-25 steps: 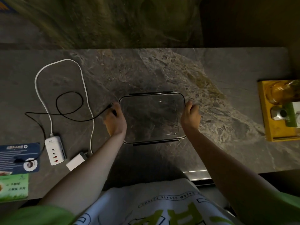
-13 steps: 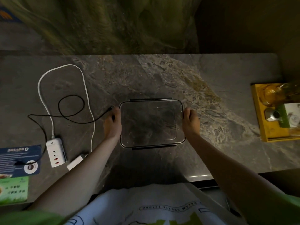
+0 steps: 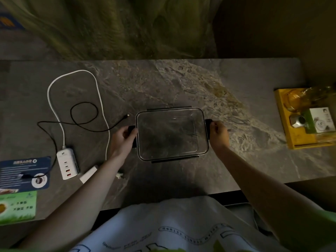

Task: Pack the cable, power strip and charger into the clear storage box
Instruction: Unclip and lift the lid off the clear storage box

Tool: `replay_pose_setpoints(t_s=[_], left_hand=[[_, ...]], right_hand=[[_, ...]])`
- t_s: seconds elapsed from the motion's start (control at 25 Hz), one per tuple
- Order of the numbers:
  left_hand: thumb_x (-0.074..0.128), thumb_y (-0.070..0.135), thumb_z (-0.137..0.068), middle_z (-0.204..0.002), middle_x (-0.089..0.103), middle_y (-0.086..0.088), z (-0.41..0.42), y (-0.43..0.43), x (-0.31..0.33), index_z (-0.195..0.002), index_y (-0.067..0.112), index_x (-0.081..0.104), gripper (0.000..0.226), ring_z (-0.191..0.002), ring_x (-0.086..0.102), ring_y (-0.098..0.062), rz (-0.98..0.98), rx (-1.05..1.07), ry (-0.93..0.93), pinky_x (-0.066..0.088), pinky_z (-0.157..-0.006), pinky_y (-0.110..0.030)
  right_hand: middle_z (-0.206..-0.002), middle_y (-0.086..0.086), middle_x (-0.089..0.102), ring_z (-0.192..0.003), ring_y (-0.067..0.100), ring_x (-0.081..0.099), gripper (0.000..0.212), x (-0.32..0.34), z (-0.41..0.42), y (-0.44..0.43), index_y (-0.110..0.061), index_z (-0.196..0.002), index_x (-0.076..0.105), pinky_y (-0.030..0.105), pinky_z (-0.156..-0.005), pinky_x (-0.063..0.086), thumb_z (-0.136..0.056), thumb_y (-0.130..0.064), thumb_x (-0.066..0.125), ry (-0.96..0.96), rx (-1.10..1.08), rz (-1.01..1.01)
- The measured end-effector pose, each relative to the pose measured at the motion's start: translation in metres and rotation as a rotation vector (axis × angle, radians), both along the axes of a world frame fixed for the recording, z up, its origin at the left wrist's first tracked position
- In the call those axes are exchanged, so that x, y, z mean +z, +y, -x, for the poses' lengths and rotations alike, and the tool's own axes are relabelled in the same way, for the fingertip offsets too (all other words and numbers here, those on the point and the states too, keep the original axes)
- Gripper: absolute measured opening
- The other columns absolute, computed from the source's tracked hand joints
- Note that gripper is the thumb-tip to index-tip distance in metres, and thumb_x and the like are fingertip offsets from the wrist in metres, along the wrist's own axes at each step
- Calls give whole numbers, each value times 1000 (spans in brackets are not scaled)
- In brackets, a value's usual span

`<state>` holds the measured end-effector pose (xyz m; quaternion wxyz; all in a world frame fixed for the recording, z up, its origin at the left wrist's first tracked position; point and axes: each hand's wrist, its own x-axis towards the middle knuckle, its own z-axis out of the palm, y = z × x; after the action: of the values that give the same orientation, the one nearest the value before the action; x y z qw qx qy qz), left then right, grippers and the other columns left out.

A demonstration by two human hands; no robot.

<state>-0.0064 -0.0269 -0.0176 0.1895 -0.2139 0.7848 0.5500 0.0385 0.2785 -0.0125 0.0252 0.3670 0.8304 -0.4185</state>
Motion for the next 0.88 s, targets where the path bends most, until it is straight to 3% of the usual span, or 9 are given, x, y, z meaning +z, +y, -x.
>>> replay_pose_setpoints(t_s=[0.12, 0.24, 0.32, 0.4, 0.52, 0.68, 0.76, 0.88], left_hand=[[68, 14, -86, -99, 65, -2, -6, -2, 8, -110, 12, 64, 24, -93, 62, -17, -18, 29, 42, 49, -84, -29], [67, 6, -86, -109, 64, -1, -8, 1, 10, -122, 8, 61, 37, -98, 60, -12, -11, 60, 41, 46, -83, -24], [65, 4, -86, -111, 61, 3, -12, 2, 13, -128, 11, 58, 43, -103, 58, -12, -8, 72, 39, 46, -86, -25], [63, 4, -88, -114, 60, 5, -18, 3, 17, -132, 15, 55, 46, -103, 58, -11, -35, 118, 15, 49, -86, -27], [61, 5, -90, -113, 63, 1, -31, 1, 19, -133, 18, 53, 46, -92, 61, -7, -128, 219, -12, 51, -74, -23], [71, 20, -83, -119, 65, -4, -52, 3, 8, -132, 17, 52, 53, -102, 63, -20, -98, 299, -149, 55, -87, -38], [74, 24, -80, -115, 65, -5, -65, 10, 5, -123, 18, 56, 46, -102, 64, -24, -143, 367, -224, 56, -85, -40], [73, 17, -82, -113, 64, -9, -76, 21, -1, -117, 13, 57, 38, -99, 65, -24, -327, 508, -295, 55, -72, -31]], right_hand=[[-92, 8, 65, -84, 23, 61, 23, 9, -7, 2, -3, -112, 63, 28, -67, 43, -98, -10, 46, 12, 30, 11], [-88, 5, 71, -84, 25, 68, 22, 10, -11, 9, -16, -106, 65, 39, -76, 55, -93, -10, 49, 35, 35, 38], [-82, 0, 71, -78, 20, 68, 20, 11, -15, 12, -21, -102, 64, 38, -75, 56, -93, -11, 49, 36, 70, 50], [-80, -1, 67, -73, 14, 65, 19, 13, -13, 16, -15, -105, 63, 31, -68, 51, -94, -9, 49, 42, 119, 87], [-83, 2, 67, -78, 22, 64, 18, 18, -10, 25, -12, -103, 63, 32, -67, 48, -96, -8, 47, 55, 184, 115], [-98, 8, 67, -89, 28, 64, 24, 26, 12, 32, -14, -116, 60, 33, -70, 48, -96, -17, 47, 15, 212, 24], [-104, 12, 65, -94, 30, 62, 26, 35, 29, 27, -12, -119, 58, 36, -75, 47, -95, -14, 46, 27, 330, -49], [-101, 9, 60, -91, 23, 56, 23, 47, 55, 7, -9, -115, 58, 27, -64, 37, -94, -13, 50, -29, 635, -148]])
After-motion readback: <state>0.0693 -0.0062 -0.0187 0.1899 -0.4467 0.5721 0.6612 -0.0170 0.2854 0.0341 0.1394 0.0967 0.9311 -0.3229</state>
